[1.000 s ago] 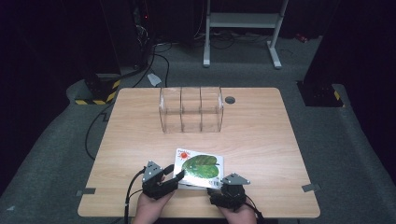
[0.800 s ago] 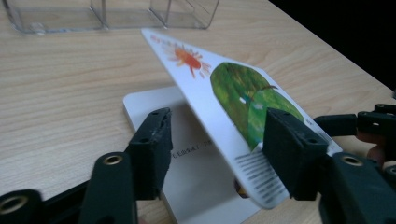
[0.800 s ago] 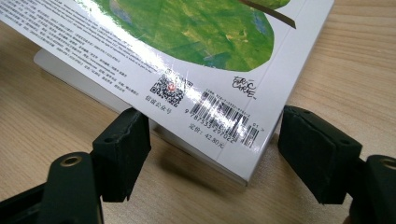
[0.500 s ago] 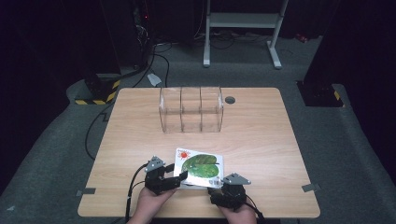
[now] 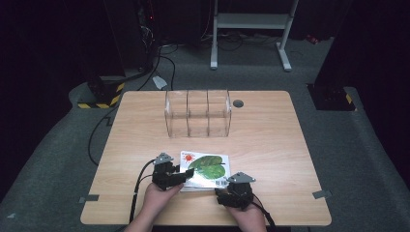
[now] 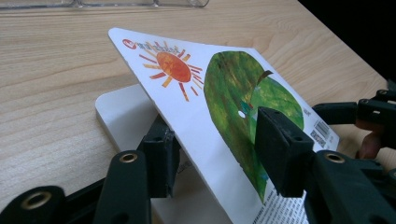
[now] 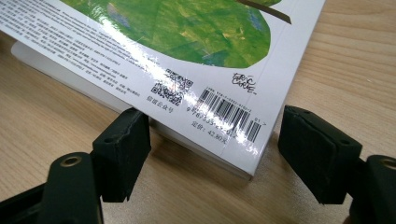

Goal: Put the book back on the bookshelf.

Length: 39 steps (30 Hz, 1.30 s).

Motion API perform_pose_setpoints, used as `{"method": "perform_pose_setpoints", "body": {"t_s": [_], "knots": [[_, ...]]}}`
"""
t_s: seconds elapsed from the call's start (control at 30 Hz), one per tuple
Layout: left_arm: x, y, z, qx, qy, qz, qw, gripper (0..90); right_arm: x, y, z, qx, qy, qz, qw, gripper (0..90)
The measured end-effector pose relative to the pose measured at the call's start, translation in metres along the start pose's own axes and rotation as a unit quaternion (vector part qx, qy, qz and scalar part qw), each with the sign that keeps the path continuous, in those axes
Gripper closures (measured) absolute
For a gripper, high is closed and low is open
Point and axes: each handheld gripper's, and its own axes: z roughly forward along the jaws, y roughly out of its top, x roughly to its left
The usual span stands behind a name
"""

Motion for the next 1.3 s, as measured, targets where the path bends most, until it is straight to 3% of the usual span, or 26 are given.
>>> {"method": "perform_pose_setpoints", "body": {"t_s": [0.07,0.2,0.33,0.43,0.53,0.77,0.9,1.0,1.03,1.13,1.3], "knots": [[0.0,-0.002,0.001,0.01,0.008,0.014,0.9998,52.5,0.001,-0.003,-0.002,-0.002,-0.001,-0.011,0.9999,24.9],[0.0,-0.009,0.001,0.02,0.029,0.038,0.9987,54.7,0.002,-0.011,-0.009,-0.012,0.013,0.003,0.9998,26.1],[-0.002,-0.011,-0.004,0.011,0.031,0.069,0.9971,59.0,-0.001,-0.017,-0.015,-0.016,0.024,0.006,0.9996,27.9],[-0.005,-0.012,-0.007,0.004,0.038,0.094,0.9949,60.0,-0.006,-0.017,-0.017,-0.021,0.022,0.022,0.9993,29.5],[-0.006,-0.013,-0.007,-0.002,0.038,0.105,0.9937,60.4,-0.01,-0.016,-0.019,-0.036,0.024,0.038,0.9983,31.3],[-0.011,-0.013,-0.012,-0.027,0.024,0.121,0.992,66.6,-0.014,-0.015,-0.021,-0.058,0.025,0.044,0.997,34.6],[-0.017,-0.012,-0.016,-0.04,0.028,0.15,0.9874,67.9,-0.015,-0.015,-0.021,-0.062,0.033,0.048,0.9964,36.5],[-0.02,-0.013,-0.018,-0.047,0.036,0.176,0.9825,67.8,-0.014,-0.015,-0.022,-0.067,0.04,0.05,0.9957,37.2],[-0.022,-0.013,-0.018,-0.052,0.033,0.176,0.9825,67.9,-0.014,-0.015,-0.022,-0.069,0.04,0.049,0.9956,36.8],[-0.024,-0.013,-0.02,-0.058,0.037,0.197,0.9779,67.9,-0.014,-0.015,-0.021,-0.08,0.042,0.049,0.9947,36.0],[-0.026,-0.014,-0.023,-0.069,0.033,0.207,0.9753,68.0,-0.013,-0.014,-0.019,-0.091,0.044,0.025,0.9946,35.4]]}}
